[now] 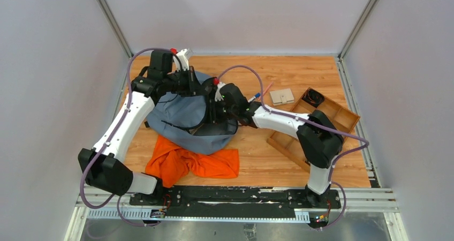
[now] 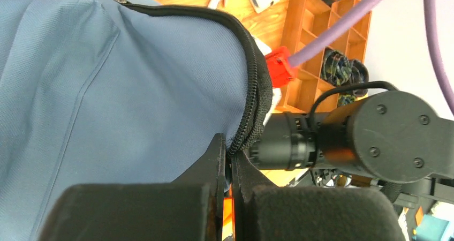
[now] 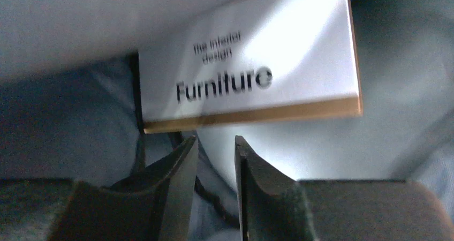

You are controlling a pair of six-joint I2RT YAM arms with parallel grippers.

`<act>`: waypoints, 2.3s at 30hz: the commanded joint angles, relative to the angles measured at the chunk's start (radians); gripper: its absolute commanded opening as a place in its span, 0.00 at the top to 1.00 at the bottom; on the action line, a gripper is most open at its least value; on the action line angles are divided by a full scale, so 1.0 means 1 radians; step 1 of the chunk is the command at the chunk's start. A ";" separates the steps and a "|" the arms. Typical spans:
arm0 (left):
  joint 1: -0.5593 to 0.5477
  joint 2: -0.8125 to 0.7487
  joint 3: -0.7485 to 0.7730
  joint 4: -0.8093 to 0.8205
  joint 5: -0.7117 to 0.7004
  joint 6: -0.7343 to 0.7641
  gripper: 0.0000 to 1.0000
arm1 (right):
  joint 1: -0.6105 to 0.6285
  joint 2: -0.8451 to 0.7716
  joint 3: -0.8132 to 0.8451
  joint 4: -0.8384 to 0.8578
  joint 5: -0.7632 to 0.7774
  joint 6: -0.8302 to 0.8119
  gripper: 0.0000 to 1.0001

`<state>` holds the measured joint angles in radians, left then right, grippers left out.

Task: Pack the student bag
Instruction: Place the book in the student bag, then pick up the stationery from the center of the board.

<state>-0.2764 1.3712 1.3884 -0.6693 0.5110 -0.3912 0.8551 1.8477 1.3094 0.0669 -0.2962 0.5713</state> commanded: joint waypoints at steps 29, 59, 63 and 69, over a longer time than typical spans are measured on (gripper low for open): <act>0.046 0.124 -0.016 -0.061 -0.566 -0.025 0.38 | -0.066 -0.247 -0.222 -0.021 0.021 -0.004 0.53; -0.112 -0.095 -0.366 0.193 -0.464 0.091 0.58 | -0.098 -0.304 -0.194 -0.112 0.035 0.007 0.51; -0.112 -0.123 -0.378 0.224 -0.412 0.100 0.63 | -0.109 -0.250 -0.125 -0.108 0.012 -0.003 0.51; -0.112 -0.086 -0.405 0.244 -0.361 0.110 0.73 | -0.129 -0.152 -0.015 -0.087 -0.019 -0.005 0.52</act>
<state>-0.3820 1.2633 1.0122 -0.4713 0.0834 -0.2996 0.7444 1.6482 1.2278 -0.0360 -0.2893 0.5804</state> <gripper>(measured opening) 0.299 0.488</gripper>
